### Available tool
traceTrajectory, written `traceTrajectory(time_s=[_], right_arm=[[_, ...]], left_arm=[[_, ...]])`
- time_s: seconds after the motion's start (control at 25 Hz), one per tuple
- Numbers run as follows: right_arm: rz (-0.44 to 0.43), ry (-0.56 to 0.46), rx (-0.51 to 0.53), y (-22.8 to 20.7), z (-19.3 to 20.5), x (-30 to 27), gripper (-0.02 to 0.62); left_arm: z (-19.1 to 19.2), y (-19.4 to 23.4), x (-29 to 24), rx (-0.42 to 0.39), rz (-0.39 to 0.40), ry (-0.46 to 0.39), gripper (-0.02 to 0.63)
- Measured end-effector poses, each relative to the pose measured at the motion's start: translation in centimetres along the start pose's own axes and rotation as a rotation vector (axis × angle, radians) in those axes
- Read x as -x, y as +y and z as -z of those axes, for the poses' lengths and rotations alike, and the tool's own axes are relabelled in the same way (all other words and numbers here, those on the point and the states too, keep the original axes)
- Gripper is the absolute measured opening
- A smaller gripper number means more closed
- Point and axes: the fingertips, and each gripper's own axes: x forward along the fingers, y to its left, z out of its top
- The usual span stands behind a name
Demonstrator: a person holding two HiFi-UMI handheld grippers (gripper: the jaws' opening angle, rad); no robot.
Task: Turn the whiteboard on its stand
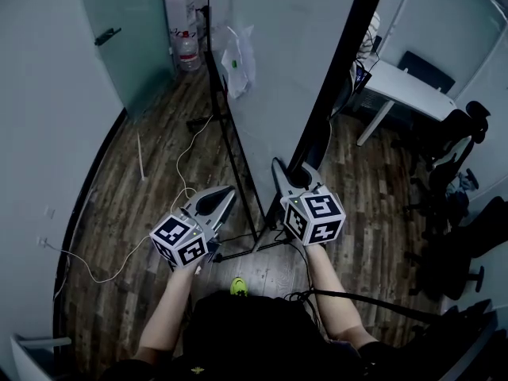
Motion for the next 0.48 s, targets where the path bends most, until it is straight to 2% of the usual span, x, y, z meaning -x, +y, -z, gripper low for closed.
traceTrajectory(time_s=[0.24, 0.48], right_arm=[[-0.019, -0.005, 0.015, 0.8, -0.3, -1.6, 0.089], [-0.057, 0.015, 0.041, 4.3, 0.3, -4.0, 0.114]], left_arm=[[-0.4, 1.5, -0.3, -0.004, -0.001, -0.002, 0.017], [-0.5, 2.8, -0.3, -0.004, -0.003, -0.014, 0.017]])
